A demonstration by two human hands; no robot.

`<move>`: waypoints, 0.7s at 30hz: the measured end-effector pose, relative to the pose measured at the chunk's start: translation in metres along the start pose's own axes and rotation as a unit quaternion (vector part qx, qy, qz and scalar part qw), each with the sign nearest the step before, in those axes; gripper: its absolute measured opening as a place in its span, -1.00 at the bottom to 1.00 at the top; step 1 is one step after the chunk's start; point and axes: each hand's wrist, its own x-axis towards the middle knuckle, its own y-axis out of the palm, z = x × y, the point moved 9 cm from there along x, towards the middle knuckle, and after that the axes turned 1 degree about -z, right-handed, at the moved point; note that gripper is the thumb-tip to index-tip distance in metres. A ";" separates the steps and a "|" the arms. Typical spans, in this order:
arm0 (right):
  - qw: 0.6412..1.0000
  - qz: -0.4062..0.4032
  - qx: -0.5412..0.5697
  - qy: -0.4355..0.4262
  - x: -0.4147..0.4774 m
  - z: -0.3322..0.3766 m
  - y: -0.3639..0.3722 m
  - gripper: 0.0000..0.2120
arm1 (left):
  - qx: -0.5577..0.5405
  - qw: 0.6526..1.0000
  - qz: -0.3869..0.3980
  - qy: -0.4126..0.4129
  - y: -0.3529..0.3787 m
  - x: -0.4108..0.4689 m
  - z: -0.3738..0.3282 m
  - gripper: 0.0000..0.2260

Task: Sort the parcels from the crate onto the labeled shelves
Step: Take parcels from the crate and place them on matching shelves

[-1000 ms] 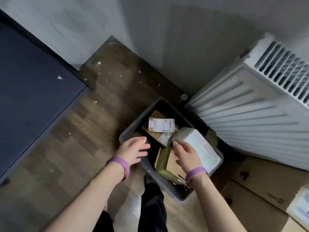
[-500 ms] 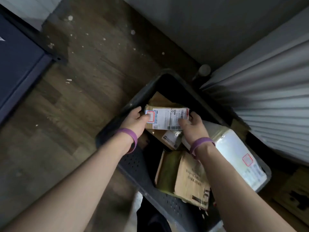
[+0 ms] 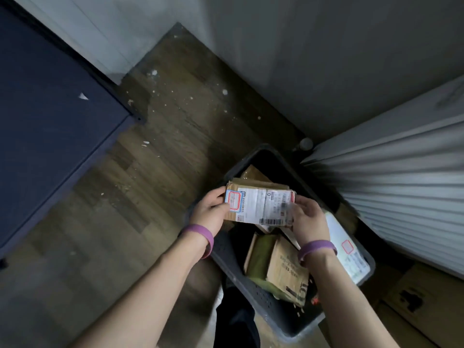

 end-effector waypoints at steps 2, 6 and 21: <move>1.000 0.003 0.010 -0.014 -0.040 0.032 -0.008 -0.86 | -0.014 1.000 0.004 0.016 -0.024 -0.044 -0.031 -0.69; 0.996 0.025 0.028 -0.085 -0.135 0.112 -0.017 -0.85 | -0.035 0.996 -0.024 0.076 -0.088 -0.147 -0.099 -0.71; 0.897 0.132 0.092 -0.411 -0.570 0.269 0.033 -0.63 | -0.222 0.904 -0.180 0.319 -0.358 -0.536 -0.114 -0.75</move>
